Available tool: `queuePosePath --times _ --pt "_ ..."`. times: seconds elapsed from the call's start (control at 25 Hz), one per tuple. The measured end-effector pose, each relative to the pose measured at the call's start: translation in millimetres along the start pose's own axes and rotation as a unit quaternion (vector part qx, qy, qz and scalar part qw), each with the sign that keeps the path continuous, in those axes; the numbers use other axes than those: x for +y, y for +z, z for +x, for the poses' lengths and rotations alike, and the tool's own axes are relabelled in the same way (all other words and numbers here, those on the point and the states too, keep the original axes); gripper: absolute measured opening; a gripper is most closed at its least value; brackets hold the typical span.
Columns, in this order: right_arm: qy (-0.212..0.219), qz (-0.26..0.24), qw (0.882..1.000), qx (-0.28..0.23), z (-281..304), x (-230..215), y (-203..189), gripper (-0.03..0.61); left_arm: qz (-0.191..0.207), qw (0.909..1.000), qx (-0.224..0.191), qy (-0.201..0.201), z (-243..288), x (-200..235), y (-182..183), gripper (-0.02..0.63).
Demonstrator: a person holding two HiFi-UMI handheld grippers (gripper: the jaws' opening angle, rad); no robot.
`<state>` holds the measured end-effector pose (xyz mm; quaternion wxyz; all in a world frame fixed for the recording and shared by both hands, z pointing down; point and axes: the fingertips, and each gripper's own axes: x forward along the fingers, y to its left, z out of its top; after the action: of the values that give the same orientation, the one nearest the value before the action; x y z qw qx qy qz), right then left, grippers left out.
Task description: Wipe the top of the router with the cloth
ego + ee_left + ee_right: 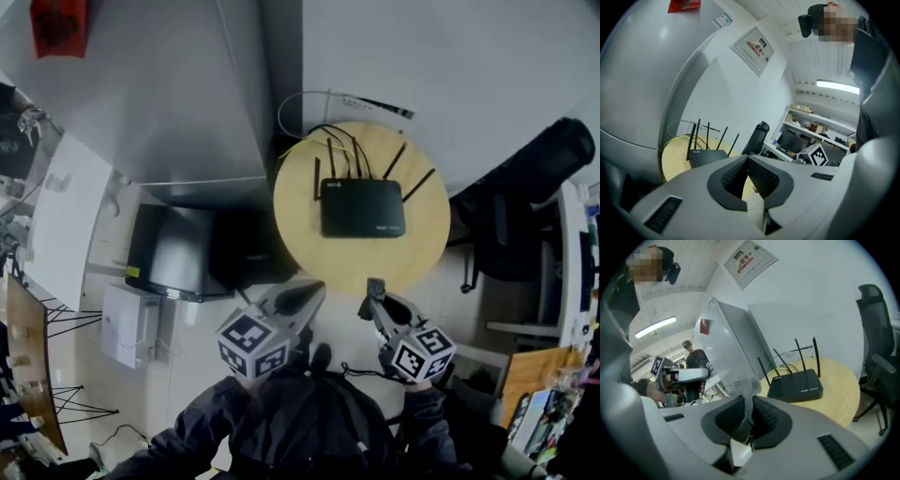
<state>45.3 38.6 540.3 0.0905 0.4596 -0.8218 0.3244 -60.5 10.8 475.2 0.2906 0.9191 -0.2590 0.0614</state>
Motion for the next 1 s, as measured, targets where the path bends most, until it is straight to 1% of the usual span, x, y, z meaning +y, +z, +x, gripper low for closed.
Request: queuePosePath --times 0.16,0.36,0.48,0.6,0.68,0.88,1.0 --pt "0.025 -0.021 0.999 -0.023 -43.3 35.0 -7.5 0.071 0.020 0.9998 0.003 -0.001 -17.8 -50.1 -26.3 -0.006" --pt "0.060 -0.051 0.995 -0.053 -106.4 86.7 -23.7 0.071 0.041 0.9991 -0.014 0.002 -51.5 -128.8 -55.1 -0.008" --pt "0.080 -0.066 0.993 -0.061 -130.0 118.7 -30.7 0.071 0.050 0.9986 -0.019 0.002 -71.9 -162.1 -67.9 -0.006" --pt "0.096 -0.081 0.989 -0.073 -144.9 146.3 -30.9 0.069 0.057 0.9980 -0.026 0.003 -86.3 -179.5 -71.9 -0.006" --pt "0.099 -0.089 0.988 -0.077 -151.8 159.0 -34.3 0.070 0.056 0.9980 -0.030 0.004 -94.0 -185.4 -76.0 -0.006" --pt "0.093 -0.089 0.988 -0.087 -156.2 180.0 -42.2 0.069 0.048 0.9983 -0.034 0.000 -113.2 -188.9 -85.5 -0.008" --pt "0.088 -0.099 0.988 -0.085 -152.4 195.7 -42.2 0.069 0.045 0.9982 -0.038 -0.004 -127.2 -185.2 -83.6 -0.006"
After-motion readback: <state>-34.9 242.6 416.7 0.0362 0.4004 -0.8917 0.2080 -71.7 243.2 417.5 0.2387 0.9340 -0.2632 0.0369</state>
